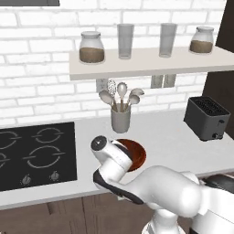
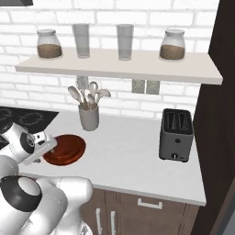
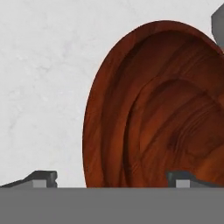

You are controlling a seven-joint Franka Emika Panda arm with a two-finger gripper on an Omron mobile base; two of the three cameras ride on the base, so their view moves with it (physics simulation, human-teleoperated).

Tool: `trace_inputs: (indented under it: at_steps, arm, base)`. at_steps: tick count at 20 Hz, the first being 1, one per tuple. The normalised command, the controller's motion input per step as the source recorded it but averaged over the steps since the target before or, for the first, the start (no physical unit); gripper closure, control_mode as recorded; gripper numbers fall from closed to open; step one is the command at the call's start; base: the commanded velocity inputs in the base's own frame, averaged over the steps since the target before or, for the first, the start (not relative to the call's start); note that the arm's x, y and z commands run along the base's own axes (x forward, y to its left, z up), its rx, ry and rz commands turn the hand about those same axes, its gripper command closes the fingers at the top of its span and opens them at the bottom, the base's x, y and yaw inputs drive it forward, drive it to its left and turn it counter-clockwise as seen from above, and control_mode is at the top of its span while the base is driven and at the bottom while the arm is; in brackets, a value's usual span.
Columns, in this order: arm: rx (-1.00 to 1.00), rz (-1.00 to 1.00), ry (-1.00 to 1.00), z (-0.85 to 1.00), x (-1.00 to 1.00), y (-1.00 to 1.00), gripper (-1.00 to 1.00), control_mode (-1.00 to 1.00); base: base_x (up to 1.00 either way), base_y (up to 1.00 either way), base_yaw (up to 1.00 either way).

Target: Pick up the bowls on the counter and stack them on top of one another in the open cabinet. Place the smaller bowl on top of the larger bowl.

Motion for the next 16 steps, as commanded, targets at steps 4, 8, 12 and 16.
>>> trace_inputs:
  at_steps: [4, 8, 12, 16]
  arm:
    - [-0.02, 0.00, 0.02, -0.31, 0.03, -0.04, 1.00, -1.00]
    - [0.00, 0.00, 0.05, -0.11, 0.04, -0.11, 1.00, -1.00]
    - [0.00, 0.00, 0.03, 0.17, 0.00, -0.06, 1.00, -1.00]
    - [0.00, 0.00, 0.00, 0.90, -0.12, 0.00, 1.00, -1.00]
  base:
    - [0.00, 0.00, 0.00]
    - [0.00, 0.00, 0.00]
    - [0.00, 0.00, 0.00]
    - [0.00, 0.00, 0.00]
